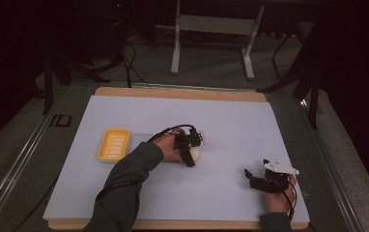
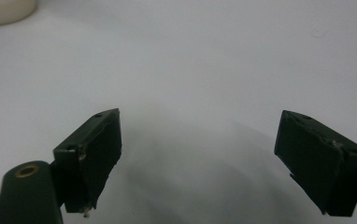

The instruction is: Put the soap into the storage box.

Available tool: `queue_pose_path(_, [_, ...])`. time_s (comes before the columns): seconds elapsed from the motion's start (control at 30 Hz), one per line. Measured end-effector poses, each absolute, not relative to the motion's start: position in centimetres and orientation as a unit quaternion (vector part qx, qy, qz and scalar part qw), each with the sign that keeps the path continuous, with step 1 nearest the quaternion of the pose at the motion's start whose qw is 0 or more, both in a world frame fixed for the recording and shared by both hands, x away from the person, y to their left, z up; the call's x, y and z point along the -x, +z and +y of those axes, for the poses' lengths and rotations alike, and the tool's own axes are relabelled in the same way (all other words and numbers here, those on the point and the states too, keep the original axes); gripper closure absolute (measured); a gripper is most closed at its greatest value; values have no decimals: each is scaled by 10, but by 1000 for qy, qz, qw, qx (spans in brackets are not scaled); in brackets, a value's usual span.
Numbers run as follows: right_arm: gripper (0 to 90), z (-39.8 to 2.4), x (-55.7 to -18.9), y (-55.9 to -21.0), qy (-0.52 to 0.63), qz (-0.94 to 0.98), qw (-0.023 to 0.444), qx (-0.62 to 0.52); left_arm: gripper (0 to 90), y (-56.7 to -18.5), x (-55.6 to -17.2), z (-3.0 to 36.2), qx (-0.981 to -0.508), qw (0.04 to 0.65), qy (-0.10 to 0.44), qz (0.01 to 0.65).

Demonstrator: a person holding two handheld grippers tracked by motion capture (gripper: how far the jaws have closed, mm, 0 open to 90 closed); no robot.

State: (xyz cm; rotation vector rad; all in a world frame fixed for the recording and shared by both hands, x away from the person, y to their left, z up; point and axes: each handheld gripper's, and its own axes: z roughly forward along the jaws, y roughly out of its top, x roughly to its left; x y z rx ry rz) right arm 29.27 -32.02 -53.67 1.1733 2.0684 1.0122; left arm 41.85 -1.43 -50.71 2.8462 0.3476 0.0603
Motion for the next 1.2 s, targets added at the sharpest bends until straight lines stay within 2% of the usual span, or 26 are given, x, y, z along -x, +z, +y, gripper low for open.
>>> queue_pose_path(0.1, [148, -320, -293, -537, 376, 770, 275, -437, 224, -506, -419, -15, -983, 135, 20, 119])
queue_pose_path(0.57, [148, -320, -293, -537, 376, 770, 274, -436, 230, -503, -415, -15, -989, 103, 23, 103])
queue_pose_path(1.2, [148, -320, -293, -537, 375, 770, 276, -436, 231, -493, -417, 19, -985, 105, 21, 132])
